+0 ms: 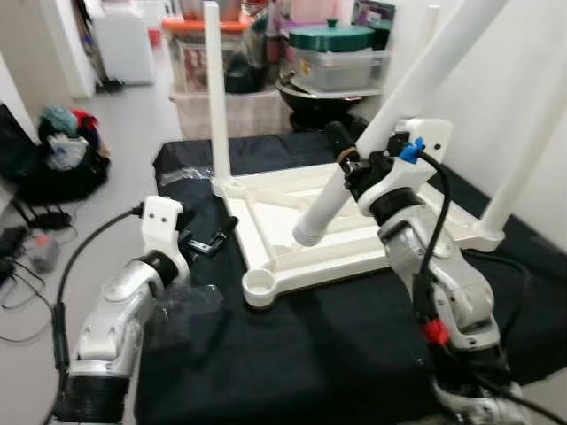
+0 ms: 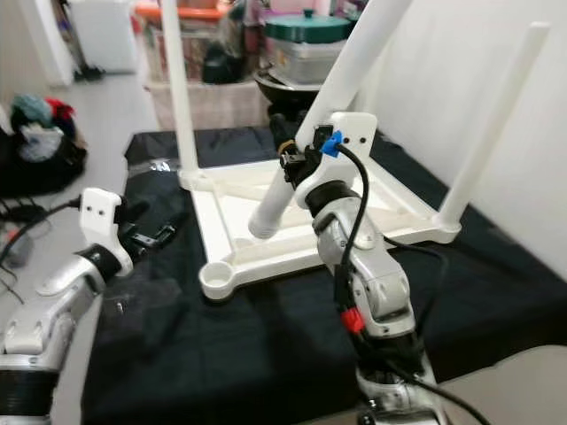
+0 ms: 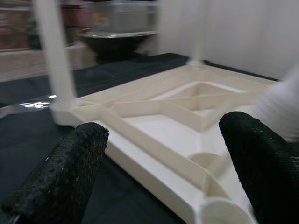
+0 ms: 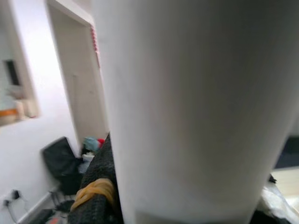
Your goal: Building children table
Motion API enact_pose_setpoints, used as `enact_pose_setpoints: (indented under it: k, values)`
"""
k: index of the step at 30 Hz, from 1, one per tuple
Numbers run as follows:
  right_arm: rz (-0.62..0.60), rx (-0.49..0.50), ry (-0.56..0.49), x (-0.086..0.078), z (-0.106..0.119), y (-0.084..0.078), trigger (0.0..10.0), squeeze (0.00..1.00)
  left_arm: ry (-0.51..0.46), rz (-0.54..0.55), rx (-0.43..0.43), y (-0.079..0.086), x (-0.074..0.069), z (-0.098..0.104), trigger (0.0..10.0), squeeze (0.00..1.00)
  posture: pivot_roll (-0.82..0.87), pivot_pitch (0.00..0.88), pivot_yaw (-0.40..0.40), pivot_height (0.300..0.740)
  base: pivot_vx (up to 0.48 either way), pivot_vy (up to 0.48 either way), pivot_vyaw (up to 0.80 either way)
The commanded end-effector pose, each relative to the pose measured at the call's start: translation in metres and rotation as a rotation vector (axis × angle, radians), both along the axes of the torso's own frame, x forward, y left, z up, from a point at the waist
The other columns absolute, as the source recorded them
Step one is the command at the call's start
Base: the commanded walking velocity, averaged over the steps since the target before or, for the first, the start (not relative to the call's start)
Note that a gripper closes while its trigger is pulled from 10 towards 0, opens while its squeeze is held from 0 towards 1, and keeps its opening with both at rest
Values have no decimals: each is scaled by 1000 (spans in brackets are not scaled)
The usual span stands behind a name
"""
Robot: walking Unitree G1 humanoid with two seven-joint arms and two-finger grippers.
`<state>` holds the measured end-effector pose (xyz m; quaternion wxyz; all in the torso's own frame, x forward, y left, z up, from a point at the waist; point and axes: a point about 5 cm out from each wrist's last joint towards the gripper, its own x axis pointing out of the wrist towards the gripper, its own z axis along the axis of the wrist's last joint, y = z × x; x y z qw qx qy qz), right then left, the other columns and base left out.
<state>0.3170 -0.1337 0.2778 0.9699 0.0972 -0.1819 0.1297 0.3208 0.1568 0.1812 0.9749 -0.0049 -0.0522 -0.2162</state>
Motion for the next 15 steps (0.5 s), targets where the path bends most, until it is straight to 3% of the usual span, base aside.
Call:
enact_pose_setpoints:
  k: [1, 7, 10, 12, 15]
  values:
    - [18, -5, -27, -2, 4, 5, 10000, 0, -12, 25, 19, 6, 1, 1, 10000, 0, 61, 0, -63, 740, 0, 0, 0]
    - [29, -11, -26, 1, 1, 8, 10000, 0, -34, 50, 36, 10, 4, 4, 10000, 0, 62, 0, -58, 740, 0, 0, 0]
    - [24, -79, -25, 1, -3, 11, 10000, 0, -38, 48, 35, 7, 4, 4, 10000, 0, 59, 0, -54, 740, 0, 0, 0]
    - [16, -114, -25, 0, -6, 12, 10000, 0, -38, 42, 40, 4, 4, 3, 10000, 0, 58, 0, -53, 740, 0, 0, 800]
    - [23, -90, -10, 0, -10, 12, 10000, 0, -39, 38, 50, 3, 2, 1, 10000, 0, 65, 0, -56, 740, 0, 0, 706]
